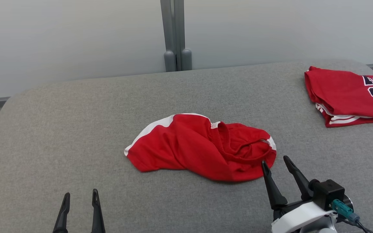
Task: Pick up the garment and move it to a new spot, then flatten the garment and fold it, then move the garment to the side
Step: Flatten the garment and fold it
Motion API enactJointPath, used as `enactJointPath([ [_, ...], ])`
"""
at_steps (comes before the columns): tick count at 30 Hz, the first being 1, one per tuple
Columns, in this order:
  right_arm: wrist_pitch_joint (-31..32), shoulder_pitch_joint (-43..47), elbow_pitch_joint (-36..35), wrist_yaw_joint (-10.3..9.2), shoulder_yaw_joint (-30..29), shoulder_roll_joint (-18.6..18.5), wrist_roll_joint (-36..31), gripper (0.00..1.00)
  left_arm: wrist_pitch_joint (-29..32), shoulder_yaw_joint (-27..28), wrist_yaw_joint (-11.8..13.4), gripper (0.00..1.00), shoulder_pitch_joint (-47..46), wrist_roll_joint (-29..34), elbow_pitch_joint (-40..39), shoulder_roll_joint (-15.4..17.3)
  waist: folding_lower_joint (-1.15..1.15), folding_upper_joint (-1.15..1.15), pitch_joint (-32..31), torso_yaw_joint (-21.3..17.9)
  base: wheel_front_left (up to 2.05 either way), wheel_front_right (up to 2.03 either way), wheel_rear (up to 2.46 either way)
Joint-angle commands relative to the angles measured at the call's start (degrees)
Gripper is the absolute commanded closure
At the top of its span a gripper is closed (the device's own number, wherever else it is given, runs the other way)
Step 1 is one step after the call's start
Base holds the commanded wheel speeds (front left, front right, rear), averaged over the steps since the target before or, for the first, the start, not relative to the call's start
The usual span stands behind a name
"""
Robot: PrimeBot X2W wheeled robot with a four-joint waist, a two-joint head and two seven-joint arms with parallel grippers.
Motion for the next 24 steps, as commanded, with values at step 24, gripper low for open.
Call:
enactJointPath([
  [24,-0.01,-4.63,-2.74,-0.01,-6.33,-0.44,-1.65,0.0,0.01,-15.59,-8.13,0.0,-19.42,3.42,7.04,0.06,0.0,0.0,11.89,-7.56,0.0,0.0,0.0],
])
